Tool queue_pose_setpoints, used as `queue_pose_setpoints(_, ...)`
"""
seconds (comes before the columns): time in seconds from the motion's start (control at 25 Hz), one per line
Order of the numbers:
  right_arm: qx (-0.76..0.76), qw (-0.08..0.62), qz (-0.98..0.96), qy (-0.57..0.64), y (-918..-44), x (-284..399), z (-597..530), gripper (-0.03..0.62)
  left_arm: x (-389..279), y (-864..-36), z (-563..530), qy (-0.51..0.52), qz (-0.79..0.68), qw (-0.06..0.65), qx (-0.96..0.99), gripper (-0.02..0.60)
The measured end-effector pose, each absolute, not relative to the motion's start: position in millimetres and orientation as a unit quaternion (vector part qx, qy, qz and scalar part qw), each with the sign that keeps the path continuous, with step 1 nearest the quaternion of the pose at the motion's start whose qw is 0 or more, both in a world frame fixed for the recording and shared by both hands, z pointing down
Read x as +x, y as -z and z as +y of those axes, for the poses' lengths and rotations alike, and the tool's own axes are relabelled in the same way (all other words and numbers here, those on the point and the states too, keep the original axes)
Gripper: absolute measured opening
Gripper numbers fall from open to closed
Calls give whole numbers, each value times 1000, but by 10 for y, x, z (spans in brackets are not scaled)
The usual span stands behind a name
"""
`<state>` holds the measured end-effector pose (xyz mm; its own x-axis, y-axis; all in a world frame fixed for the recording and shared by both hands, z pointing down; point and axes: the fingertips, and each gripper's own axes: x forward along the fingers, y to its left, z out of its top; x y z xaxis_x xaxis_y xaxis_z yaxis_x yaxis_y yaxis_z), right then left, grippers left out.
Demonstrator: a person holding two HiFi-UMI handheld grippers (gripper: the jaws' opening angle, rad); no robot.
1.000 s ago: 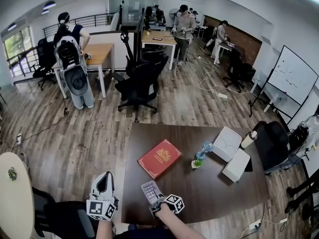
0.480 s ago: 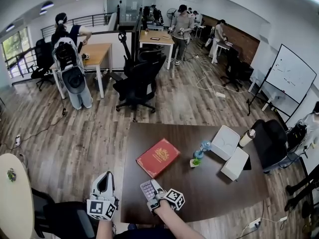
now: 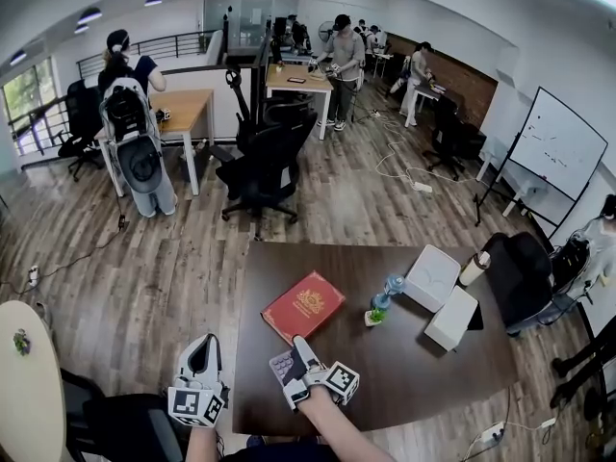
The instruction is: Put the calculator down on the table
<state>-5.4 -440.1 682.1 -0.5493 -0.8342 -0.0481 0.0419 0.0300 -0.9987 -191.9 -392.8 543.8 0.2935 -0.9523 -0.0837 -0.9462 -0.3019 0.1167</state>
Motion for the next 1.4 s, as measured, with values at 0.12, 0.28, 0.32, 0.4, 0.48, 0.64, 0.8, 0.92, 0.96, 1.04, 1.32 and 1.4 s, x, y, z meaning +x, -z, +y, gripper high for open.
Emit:
queue_pose_setpoints(0.12, -315, 349, 644, 603, -6715, -64, -4397, 535, -1907, -5459, -3931, 67, -589, 24, 805, -5)
queue_pose_setpoints(0.28, -315, 352, 653, 593, -6669, -17, -4386, 518, -1908, -5474, -3916, 65, -591, 27, 804, -5)
queue_pose_setpoints(0.32, -315, 353, 652, 592, -6671, -5, -4388, 518, -1910, -5477, -3914, 66, -592, 28, 803, -5)
queue_pose_setpoints(0.4, -313, 357, 650, 593, -6671, 0, -4386, 518, -1918, -5479, -3907, 67, -592, 28, 803, -5)
queue_pose_setpoints(0.48, -311, 357, 653, 591, -6651, -17, -4379, 515, -1927, -5477, -3902, 67, -592, 29, 802, -5)
queue_pose_setpoints(0.64, -318, 339, 689, 557, -6553, -30, -4385, 509, -1915, -5477, -3911, 66, -591, 29, 803, -5)
queue_pose_setpoints(0.8, -320, 304, 753, 489, -6218, -152, -4349, 506, -1925, -5506, -3910, 65, -593, 30, 802, -5)
queue_pose_setpoints(0.92, -385, 202, 813, 386, -6144, -114, -4347, 499, -1921, -5526, -3916, 66, -591, 32, 803, -5)
queue_pose_setpoints(0.96, -397, 180, 829, 351, -6093, -108, -4353, 499, -1917, -5527, -3920, 66, -591, 32, 804, -5)
queue_pose_setpoints(1.04, -414, 135, 855, 282, -6003, -104, -4355, 497, -1910, -5521, -3924, 67, -589, 31, 804, -5)
queue_pose_setpoints(1.32, -460, -6, 886, 63, -5724, -148, -4286, 476, -1888, -5502, -3918, 63, -587, 25, 807, -5)
queue_pose_setpoints(1.4, -463, -35, 885, 15, -5687, -174, -4257, 476, -1877, -5506, -3916, 64, -587, 26, 806, -5)
